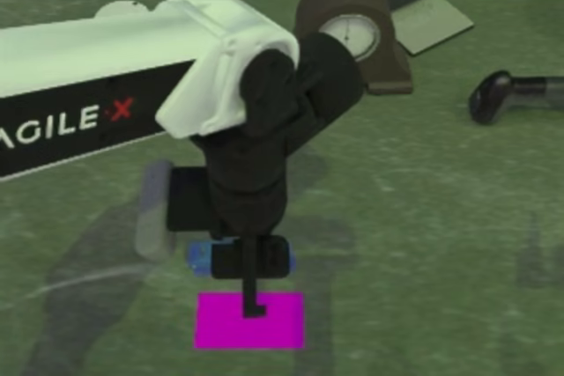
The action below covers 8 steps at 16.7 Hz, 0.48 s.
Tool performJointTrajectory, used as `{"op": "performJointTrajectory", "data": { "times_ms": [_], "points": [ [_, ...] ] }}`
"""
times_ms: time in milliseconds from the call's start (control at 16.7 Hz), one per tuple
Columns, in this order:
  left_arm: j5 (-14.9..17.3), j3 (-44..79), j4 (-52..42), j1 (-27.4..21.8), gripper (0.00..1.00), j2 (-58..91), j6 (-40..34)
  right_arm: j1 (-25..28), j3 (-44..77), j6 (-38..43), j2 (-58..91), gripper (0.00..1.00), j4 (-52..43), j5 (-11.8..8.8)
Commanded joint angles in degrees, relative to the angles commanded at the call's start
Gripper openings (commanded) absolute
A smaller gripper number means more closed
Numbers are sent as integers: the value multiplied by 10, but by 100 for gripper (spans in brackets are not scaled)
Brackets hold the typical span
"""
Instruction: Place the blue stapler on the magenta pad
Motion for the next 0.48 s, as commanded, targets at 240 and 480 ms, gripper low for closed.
{"op": "performJointTrajectory", "data": {
  "times_ms": [240,480],
  "points": [
    [0,1,-1,3,0,2,1,0,0,0,0,100,0,0],
    [-1,-29,41,3,0,15,5,0,0,0,0,100,0,0]
  ]
}}
